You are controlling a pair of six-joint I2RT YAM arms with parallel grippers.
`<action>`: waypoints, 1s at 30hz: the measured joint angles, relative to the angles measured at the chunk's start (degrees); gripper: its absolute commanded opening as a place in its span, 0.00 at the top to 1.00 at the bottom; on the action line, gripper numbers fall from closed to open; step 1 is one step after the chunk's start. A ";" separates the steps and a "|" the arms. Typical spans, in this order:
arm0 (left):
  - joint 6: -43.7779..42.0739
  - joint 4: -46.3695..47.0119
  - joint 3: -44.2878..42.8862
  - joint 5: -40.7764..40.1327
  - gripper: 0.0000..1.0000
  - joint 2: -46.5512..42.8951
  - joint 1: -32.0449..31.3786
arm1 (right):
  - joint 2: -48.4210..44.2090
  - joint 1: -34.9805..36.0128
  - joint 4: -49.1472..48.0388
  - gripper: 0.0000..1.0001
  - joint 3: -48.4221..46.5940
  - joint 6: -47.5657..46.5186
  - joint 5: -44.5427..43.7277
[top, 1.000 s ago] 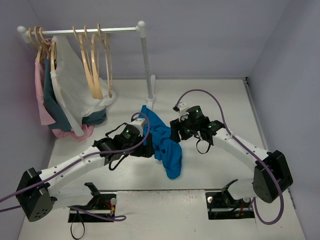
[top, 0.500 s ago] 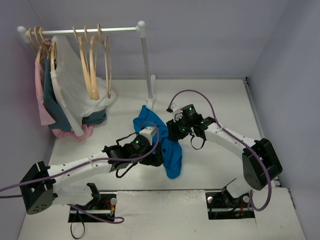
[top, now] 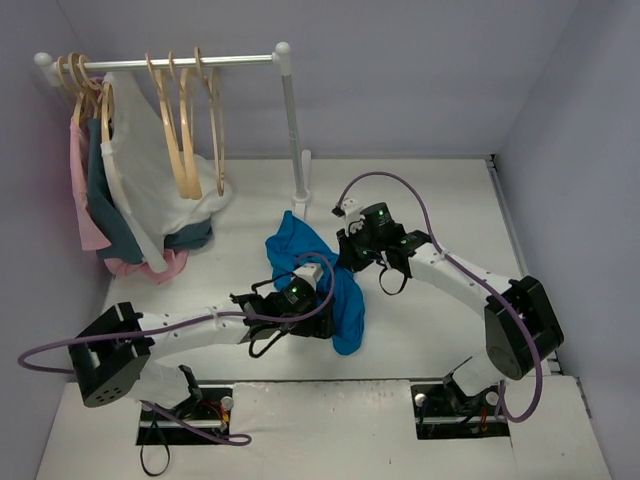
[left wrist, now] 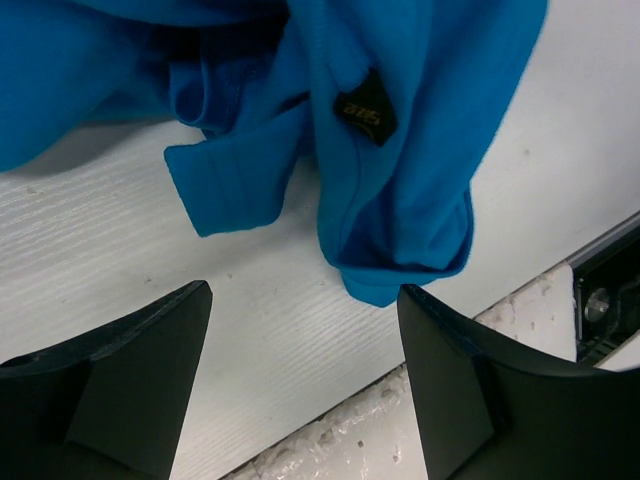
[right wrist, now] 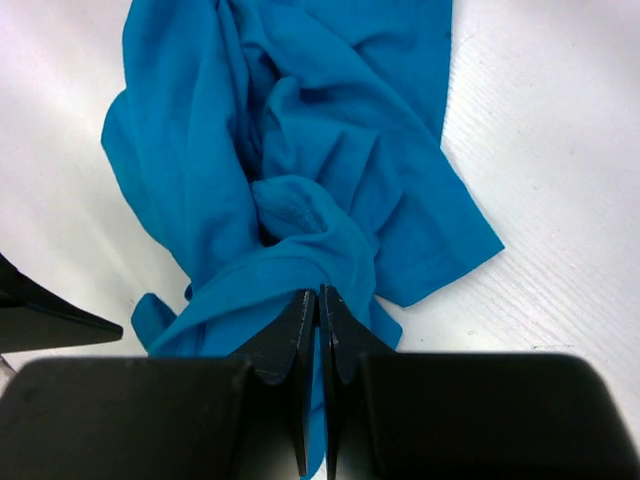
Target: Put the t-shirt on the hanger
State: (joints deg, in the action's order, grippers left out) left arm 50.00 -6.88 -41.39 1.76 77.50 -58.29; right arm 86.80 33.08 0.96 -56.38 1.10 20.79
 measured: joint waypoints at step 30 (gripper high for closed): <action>3.36 3.53 -5.69 -0.67 1.00 12.41 -1.98 | -1.45 -0.01 -3.34 1.00 0.72 5.44 -5.98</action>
State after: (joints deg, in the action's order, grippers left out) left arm 53.36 -3.35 -47.08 1.09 89.92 -60.27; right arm 85.35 33.07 -2.39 -55.66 6.54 14.81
